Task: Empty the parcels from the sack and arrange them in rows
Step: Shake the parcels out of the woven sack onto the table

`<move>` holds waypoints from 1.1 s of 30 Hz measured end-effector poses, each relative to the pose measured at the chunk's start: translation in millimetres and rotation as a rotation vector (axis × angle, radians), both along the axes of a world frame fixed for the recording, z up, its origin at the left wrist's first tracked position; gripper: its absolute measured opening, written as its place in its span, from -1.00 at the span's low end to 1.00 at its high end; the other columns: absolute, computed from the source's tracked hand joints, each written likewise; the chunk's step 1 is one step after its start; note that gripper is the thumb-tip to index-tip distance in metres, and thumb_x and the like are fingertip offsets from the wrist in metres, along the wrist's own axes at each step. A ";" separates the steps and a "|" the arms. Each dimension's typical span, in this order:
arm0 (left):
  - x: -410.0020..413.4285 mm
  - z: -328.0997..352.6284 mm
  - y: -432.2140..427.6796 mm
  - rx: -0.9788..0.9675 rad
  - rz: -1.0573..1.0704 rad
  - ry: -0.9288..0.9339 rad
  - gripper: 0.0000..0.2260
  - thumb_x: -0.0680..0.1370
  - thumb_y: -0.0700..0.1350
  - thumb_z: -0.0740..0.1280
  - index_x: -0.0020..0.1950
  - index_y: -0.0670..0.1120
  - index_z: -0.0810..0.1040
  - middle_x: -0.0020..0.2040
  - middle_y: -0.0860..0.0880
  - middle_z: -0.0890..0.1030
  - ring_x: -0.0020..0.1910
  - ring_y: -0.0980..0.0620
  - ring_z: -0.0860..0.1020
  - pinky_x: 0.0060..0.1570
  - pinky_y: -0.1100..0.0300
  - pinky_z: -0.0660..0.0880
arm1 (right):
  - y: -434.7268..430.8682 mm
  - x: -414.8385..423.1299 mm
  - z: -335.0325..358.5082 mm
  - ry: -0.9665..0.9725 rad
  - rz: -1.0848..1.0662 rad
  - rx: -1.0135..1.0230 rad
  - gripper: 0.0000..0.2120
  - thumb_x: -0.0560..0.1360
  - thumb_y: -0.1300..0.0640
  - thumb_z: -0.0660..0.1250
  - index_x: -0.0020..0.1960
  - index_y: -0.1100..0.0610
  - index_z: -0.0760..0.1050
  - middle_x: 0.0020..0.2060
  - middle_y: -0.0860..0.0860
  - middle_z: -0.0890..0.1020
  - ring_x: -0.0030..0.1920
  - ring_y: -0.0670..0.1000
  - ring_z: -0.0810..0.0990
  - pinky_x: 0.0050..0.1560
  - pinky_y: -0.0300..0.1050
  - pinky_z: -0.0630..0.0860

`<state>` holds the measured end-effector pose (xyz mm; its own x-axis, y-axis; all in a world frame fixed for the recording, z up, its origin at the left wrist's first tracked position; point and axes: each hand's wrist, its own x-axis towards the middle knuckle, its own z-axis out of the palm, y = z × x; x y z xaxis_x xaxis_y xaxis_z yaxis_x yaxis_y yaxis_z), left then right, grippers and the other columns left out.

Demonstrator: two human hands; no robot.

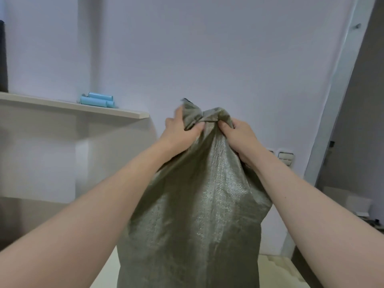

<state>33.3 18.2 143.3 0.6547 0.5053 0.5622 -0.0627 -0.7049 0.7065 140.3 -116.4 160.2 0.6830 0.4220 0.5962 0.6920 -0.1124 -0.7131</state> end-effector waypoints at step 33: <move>38.5 48.5 27.3 -0.249 0.154 -0.324 -0.75 0.55 -0.01 0.36 0.22 0.02 0.56 0.06 0.00 0.64 0.05 -0.07 0.57 0.21 0.01 0.49 | 9.4 57.5 28.6 0.157 -0.102 0.269 -0.69 0.64 0.00 0.14 -0.14 0.18 0.43 -0.25 0.08 0.47 -0.22 0.04 0.45 -0.12 0.01 0.44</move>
<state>71.8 45.4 191.8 0.3709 0.7295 0.5747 -0.2168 -0.5337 0.8174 197.9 -107.0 188.7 0.8058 0.1883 0.5614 0.5665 0.0309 -0.8235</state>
